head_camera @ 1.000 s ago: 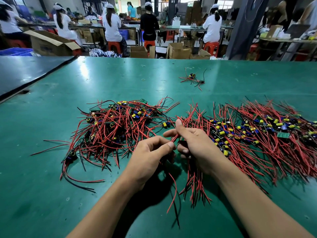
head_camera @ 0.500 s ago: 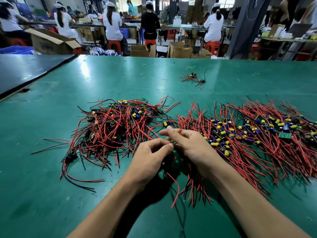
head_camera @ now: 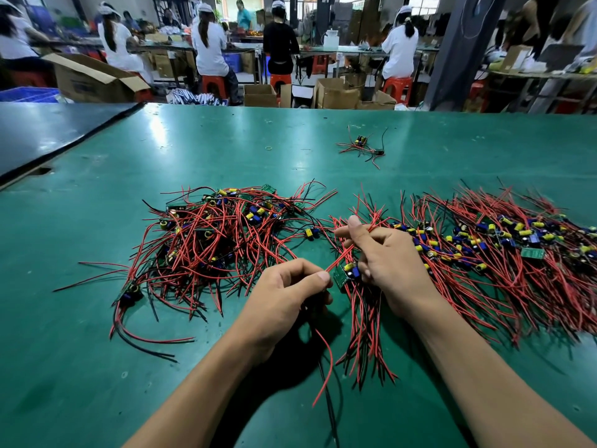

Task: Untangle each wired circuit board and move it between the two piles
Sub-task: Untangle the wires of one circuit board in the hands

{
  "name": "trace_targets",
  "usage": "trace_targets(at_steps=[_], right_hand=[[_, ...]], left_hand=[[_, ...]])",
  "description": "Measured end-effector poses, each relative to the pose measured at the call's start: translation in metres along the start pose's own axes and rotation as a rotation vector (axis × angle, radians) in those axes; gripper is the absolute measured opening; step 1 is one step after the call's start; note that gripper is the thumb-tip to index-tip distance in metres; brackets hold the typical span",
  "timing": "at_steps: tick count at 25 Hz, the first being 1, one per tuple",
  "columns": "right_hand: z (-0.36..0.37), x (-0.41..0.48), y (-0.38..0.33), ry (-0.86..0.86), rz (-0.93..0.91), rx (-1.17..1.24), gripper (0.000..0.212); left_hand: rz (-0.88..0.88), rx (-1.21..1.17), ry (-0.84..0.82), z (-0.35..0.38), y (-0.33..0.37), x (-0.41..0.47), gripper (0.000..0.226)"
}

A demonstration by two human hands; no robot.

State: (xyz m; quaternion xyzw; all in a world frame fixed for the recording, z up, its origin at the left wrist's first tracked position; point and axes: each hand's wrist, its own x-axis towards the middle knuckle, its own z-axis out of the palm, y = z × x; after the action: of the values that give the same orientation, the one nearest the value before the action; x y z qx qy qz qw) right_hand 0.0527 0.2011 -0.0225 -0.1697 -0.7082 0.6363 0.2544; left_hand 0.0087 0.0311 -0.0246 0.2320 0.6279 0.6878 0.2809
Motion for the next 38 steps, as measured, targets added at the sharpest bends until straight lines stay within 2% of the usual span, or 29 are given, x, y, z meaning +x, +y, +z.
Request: trace_targets(at_steps=[3,6,11,14,16,19,21,22,23,25,26,27,29,31,34,36,38], right_hand=[[-0.002,0.002,0.0,0.067,-0.029,0.02,0.04],[0.001,0.002,-0.005,0.08,0.081,0.187,0.045],[-0.011,0.005,-0.02,-0.125,0.42,0.675,0.067],[-0.017,0.003,-0.023,-0.221,0.512,0.86,0.059],[-0.016,0.002,-0.023,-0.253,0.529,0.896,0.052],[-0.007,0.003,-0.018,-0.254,0.477,0.736,0.061],[0.0,0.0,-0.014,-0.217,0.411,0.522,0.073],[0.002,-0.002,-0.011,-0.189,0.341,0.379,0.07],[0.004,-0.005,-0.007,-0.167,0.226,0.206,0.059],[0.01,-0.011,-0.002,-0.168,-0.047,-0.162,0.024],[0.012,-0.013,0.001,-0.197,-0.136,-0.269,0.009],[0.014,-0.016,0.002,-0.226,-0.18,-0.324,0.004],[0.016,-0.02,-0.001,-0.265,-0.193,-0.336,0.004],[0.017,-0.022,-0.006,-0.285,-0.207,-0.343,0.02],[0.024,-0.023,-0.009,-0.245,-0.209,-0.326,0.031],[0.029,-0.024,-0.01,-0.224,-0.134,-0.131,0.037],[0.026,-0.022,-0.016,-0.251,0.019,0.154,0.037]], left_hand=[[0.0,-0.008,-0.021,0.001,0.0,0.0,0.014],[-0.005,-0.016,-0.04,-0.001,0.001,0.0,0.013],[-0.029,-0.011,-0.078,-0.004,0.003,0.0,0.02],[-0.044,-0.02,-0.077,-0.006,0.002,0.0,0.019],[-0.06,-0.039,-0.064,-0.007,0.003,0.0,0.016],[-0.086,-0.101,-0.035,-0.008,0.005,0.001,0.012],[-0.096,-0.163,0.003,-0.007,0.007,0.002,0.008],[-0.097,-0.198,0.025,-0.006,0.009,0.003,0.007],[-0.095,-0.24,0.047,-0.006,0.01,0.004,0.007],[-0.075,-0.311,0.107,-0.009,0.014,0.006,0.009],[-0.059,-0.325,0.14,-0.01,0.015,0.006,0.01],[-0.044,-0.325,0.169,-0.012,0.017,0.006,0.01],[-0.016,-0.332,0.196,-0.012,0.018,0.006,0.008],[-0.003,-0.378,0.2,-0.012,0.019,0.005,0.007],[0.012,-0.321,0.209,-0.012,0.019,0.005,0.008],[0.009,-0.368,0.186,-0.013,0.018,0.005,0.005],[0.006,-0.481,0.101,-0.016,0.018,0.003,0.009]])
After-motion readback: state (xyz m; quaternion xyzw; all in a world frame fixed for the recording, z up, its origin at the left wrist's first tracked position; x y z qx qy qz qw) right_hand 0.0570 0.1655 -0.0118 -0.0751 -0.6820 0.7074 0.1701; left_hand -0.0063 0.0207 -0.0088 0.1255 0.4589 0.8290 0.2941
